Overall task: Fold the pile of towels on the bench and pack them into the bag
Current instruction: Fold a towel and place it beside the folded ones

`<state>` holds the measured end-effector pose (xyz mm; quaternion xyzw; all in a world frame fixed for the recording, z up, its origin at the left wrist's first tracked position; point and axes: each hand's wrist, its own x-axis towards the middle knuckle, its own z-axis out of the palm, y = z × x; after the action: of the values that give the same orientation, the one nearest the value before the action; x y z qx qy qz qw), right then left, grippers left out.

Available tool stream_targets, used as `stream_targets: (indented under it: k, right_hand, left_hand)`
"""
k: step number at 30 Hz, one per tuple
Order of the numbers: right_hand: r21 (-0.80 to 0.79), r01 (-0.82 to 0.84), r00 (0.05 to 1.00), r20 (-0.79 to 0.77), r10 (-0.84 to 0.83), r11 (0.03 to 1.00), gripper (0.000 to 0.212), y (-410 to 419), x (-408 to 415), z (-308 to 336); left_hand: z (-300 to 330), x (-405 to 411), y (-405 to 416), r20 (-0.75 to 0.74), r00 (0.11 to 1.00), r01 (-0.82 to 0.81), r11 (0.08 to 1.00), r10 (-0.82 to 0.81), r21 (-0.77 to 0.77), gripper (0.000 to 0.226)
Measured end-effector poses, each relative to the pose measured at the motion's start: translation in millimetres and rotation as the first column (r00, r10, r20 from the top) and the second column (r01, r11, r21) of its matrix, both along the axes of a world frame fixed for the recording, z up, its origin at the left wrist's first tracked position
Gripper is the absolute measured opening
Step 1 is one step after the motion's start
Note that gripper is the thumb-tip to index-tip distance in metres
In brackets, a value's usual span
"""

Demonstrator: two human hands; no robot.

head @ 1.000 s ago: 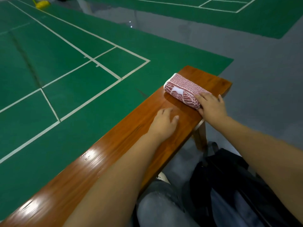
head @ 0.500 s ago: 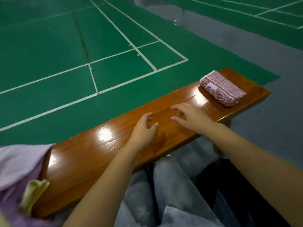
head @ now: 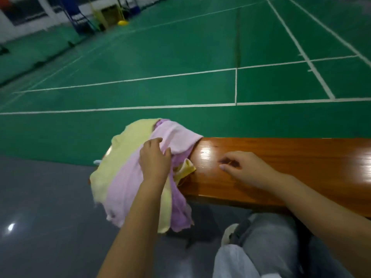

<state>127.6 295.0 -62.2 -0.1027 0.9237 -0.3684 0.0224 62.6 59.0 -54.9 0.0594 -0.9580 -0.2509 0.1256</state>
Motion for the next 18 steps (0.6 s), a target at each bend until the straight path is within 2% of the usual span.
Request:
stream_targets:
  k: [2, 4, 7, 9, 11, 13, 15, 18]
  right_hand:
    - [-0.019, -0.029, 1.000, -0.001, 0.029, 0.999, 0.022, -23, -12, -3]
    - [-0.051, -0.054, 0.999, -0.011, 0.053, 0.997, 0.019, -40, -20, -6]
    - [-0.081, -0.055, 0.999, -0.008, 0.054, 0.995, 0.018, -58, -29, -10]
    - [-0.079, -0.037, 0.999, -0.009, 0.036, 0.996, 0.023, -64, -33, -11]
    - [-0.108, -0.015, 0.999, -0.042, 0.011, 0.994, 0.032, -67, -35, -12]
    - [-0.116, -0.007, 0.996, -0.089, -0.003, 0.993, 0.048, -68, -36, -10]
    - [-0.091, -0.019, 0.991, -0.136, 0.006, 0.996, 0.061, -66, -38, -8]
    - [-0.068, -0.051, 0.981, -0.188, 0.037, 0.996, 0.066, -63, -43, -9]
  left_hand:
    - [-11, -5, -37, 0.104, 0.990, -0.083, 0.991, 0.094, -0.108, 0.049]
    - [-21, -5, -58, 0.185, 0.978, -0.063, 0.981, 0.097, -0.181, 0.048]
    - [-28, -5, -69, 0.081, 0.995, -0.043, 0.989, 0.055, -0.140, 0.023]
    - [-25, -5, -69, 0.028, 1.000, -0.007, 0.999, 0.008, -0.054, 0.017]
    - [-14, 1, -66, 0.000, 0.997, 0.070, 0.986, -0.071, 0.150, 0.012]
    - [4, 13, -55, -0.054, 0.983, 0.186, 0.934, -0.178, 0.305, 0.020]
    - [21, 24, -39, -0.123, 0.952, 0.307, 0.881, -0.281, 0.361, 0.025]
    - [41, 36, -12, -0.185, 0.914, 0.406, 0.810, -0.362, 0.423, 0.018]
